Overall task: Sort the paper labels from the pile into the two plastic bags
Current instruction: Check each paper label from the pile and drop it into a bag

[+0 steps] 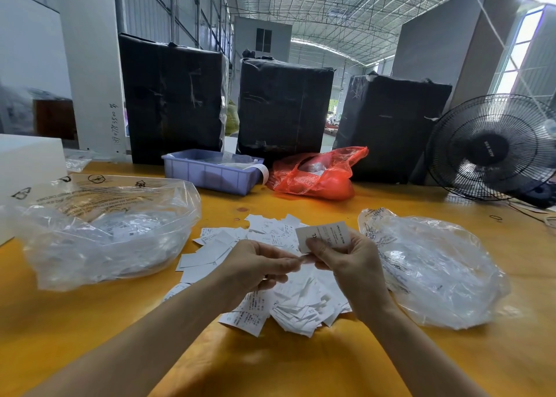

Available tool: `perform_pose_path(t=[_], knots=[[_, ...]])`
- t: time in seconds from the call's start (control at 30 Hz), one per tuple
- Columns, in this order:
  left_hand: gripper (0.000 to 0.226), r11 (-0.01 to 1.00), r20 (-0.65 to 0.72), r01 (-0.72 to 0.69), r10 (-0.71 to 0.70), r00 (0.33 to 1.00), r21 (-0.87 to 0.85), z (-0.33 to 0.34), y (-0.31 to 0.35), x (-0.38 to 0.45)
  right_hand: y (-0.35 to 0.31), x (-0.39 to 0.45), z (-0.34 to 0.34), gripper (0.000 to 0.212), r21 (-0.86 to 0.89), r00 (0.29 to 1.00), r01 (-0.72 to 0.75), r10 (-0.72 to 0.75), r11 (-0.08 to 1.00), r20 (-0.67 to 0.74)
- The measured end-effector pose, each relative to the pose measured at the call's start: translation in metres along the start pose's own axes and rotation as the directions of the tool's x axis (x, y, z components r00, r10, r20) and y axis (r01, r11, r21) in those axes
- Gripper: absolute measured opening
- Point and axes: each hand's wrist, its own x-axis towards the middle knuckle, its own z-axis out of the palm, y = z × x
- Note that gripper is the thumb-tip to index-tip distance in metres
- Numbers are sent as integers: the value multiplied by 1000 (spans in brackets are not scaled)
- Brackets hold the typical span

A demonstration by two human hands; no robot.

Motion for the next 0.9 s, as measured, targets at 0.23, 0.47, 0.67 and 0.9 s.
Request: perform_pose_path(t=[0.23,0.47,0.67,0.9], knots=[[3,1000,-11,13,-13,1000,-4,-1,-2,2,1,0,1,14,-47,999,25,-23,999,27],[6,1000,-23,22,-23,999,-9,-2,-2,4,-1,1,0,11,12,998,41,-41,999,-53],[8,1000,-12,11,-11,1000,2,-2,-3,4,-1,0,2,12,-6,1000,20,-20,1000,-20],[7,1000,-8,7,-7,1000,-2,-2,-4,4,2,-1,3,11,-71,999,50,-51,996,-7]])
